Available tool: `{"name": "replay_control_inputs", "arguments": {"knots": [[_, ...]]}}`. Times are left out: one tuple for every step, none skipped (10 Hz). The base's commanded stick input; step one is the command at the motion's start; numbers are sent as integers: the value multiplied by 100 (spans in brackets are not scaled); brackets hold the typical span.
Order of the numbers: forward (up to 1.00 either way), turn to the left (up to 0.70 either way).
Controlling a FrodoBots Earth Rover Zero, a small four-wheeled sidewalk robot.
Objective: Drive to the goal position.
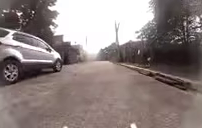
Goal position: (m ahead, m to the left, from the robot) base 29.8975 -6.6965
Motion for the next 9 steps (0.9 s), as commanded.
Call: {"name": "replay_control_inputs", "arguments": {"knots": [[70, 1], [70, 1], [70, 1], [70, 1], [70, 1], [70, 1], [70, 1], [70, 1], [70, 1]]}}
